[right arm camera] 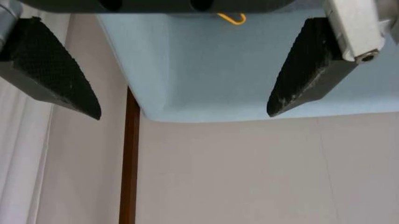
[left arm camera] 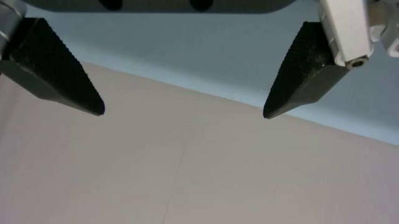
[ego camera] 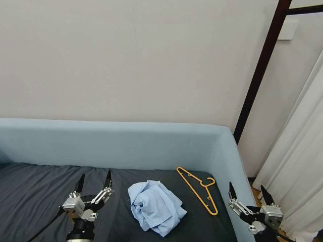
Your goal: Pick up the clothes from the sofa and hang them on the clothes hanger.
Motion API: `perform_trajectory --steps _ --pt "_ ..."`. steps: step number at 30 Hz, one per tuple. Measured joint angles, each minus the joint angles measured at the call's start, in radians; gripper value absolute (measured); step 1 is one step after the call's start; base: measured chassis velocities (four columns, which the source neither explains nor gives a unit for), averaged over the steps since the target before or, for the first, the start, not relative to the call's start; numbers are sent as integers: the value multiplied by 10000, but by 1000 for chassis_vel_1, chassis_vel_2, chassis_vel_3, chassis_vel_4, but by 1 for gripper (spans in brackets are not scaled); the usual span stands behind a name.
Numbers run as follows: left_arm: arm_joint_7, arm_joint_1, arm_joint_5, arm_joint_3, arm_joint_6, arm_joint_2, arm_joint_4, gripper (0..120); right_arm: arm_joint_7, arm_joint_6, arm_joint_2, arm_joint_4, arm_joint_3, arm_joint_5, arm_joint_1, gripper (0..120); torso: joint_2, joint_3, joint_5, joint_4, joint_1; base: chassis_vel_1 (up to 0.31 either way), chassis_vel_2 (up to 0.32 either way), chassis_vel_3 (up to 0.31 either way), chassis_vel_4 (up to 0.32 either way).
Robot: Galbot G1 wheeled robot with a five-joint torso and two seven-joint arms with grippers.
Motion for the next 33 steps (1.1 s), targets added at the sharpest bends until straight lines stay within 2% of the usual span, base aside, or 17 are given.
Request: perform_trajectory --steps 28,29,30,31,33 --pt "15 112 92 -10 -69 -161 -15 100 213 -232 -279 169 42 142 74 100 0 0 0 0 0 0 0 0 0" --pt "16 169 123 -39 -112 -199 -25 100 210 -207 -389 116 14 315 113 100 0 0 1 -1 0 0 0 0 0" --pt "16 435 249 -158 -218 -310 -211 100 305 -705 -1097 206 -165 1521 487 100 0 0 0 -1 0 0 0 0 0" --pt "16 435 249 -158 -218 -310 -211 100 305 -705 -1097 206 -165 1521 487 100 0 0 0 -1 0 0 0 0 0" --pt "6 678 346 -364 -271 -366 -421 100 334 -1072 -1880 6 -326 2364 1200 100 0 0 0 0 -1 0 0 0 0"
